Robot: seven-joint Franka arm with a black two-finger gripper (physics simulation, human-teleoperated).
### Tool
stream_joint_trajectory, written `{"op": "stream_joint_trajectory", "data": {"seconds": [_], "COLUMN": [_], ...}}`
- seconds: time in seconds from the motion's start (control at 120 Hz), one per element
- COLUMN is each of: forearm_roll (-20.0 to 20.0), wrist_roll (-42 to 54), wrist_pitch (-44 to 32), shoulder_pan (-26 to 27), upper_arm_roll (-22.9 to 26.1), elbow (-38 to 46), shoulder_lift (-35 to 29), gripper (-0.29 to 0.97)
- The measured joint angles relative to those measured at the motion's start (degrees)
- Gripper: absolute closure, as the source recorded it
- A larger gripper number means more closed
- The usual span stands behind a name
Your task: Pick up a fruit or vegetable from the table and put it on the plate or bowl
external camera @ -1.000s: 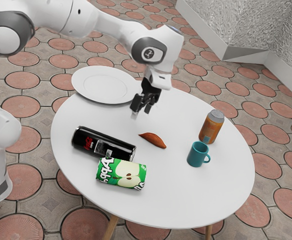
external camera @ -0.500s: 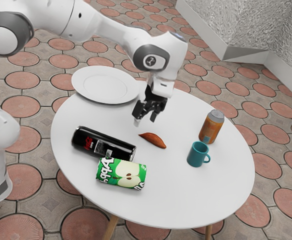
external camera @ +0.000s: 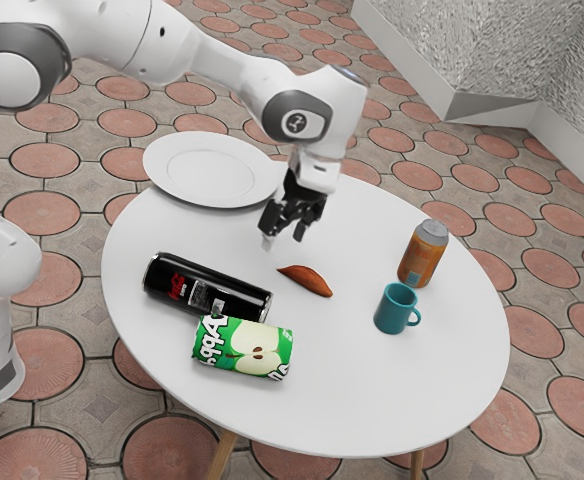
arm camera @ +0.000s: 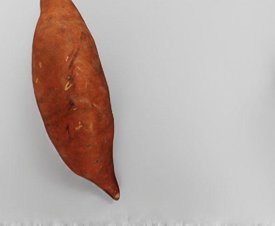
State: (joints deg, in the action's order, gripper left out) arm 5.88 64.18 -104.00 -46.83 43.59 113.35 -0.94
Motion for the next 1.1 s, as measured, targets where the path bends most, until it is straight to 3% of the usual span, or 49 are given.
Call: {"op": "stream_joint_trajectory", "data": {"seconds": [0.842,1.1], "forearm_roll": [0.2,0.1], "wrist_roll": [1.0,0.9], "wrist_pitch": [-0.9,-0.9], "shoulder_pan": [-3.5,0.6], "upper_arm_roll": [2.0,2.4], "elbow": [-3.6,-5.6], "shoulder_lift": [2.0,3.7], "gripper": [0.00,0.00]}}
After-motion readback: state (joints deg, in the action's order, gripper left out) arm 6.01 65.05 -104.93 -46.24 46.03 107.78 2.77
